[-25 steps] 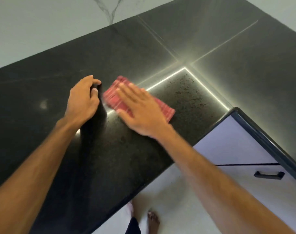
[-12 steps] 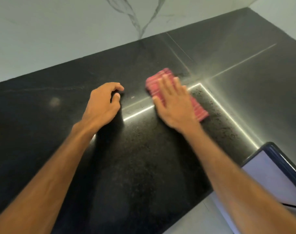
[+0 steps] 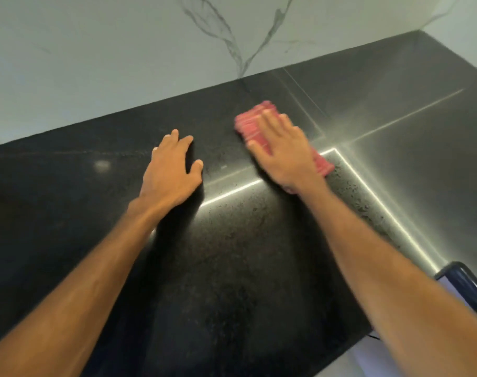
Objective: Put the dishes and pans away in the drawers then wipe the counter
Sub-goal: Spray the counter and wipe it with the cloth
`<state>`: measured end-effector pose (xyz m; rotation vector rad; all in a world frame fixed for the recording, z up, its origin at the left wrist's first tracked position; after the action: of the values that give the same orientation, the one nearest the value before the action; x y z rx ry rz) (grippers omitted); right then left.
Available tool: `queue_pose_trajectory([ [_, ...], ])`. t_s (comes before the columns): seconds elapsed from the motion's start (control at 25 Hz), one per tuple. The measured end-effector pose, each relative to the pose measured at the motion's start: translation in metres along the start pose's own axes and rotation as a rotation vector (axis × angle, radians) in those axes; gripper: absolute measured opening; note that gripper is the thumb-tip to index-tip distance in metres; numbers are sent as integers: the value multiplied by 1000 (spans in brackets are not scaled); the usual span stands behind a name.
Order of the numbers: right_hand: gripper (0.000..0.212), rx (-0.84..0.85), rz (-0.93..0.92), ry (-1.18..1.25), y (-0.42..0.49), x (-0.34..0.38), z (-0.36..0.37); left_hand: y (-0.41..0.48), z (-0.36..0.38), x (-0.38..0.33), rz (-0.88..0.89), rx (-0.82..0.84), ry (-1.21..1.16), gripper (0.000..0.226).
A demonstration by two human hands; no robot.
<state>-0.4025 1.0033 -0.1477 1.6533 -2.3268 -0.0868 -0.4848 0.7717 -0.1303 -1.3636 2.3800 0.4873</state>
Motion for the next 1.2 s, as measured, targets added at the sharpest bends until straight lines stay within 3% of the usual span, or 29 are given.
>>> queue_pose_trajectory([
  [0.12, 75, -7, 222, -60, 25, -82, -13, 5, 0, -6, 43, 36, 83, 63],
  [0.24, 75, 9, 295, -83, 32, -62, -5, 10, -1, 1, 35, 77, 20, 63],
  [0.36, 72, 17, 100, -37, 26, 33, 15, 15, -5, 6, -5, 24, -132, 54],
  [0.48, 70, 71, -166, 56, 20, 128, 35, 18, -21, 28, -116, -302, -261, 45],
  [0.6, 70, 91, -279, 71, 45, 130, 41, 28, -16, 46, -135, -295, -112, 47],
  [0.84, 67, -99, 30, 42, 137, 1, 27, 49, -1, 37, 29, -135, 67, 55],
  [0.96, 65, -152, 203, 25, 146, -43, 20, 49, -7, 47, 49, -94, 48, 58],
  [1.08, 66, -89, 323, -22, 150, -55, 20, 51, -12, 47, 94, -83, 63, 57],
  [1.2, 68, -41, 308, -24, 143, -27, 21, 55, -17, 45, 121, -37, 58, 56],
])
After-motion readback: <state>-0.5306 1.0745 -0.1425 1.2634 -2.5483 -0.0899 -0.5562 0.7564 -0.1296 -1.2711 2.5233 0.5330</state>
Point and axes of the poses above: each hand's wrist, its own y-axis towards the middle knuckle, its own z-axis out of the palm, x = y × z, the point moved 5 cm from there along y, towards the middle knuckle, and after that the axes turned 7 degrees about -x, right-handed, at the moved point
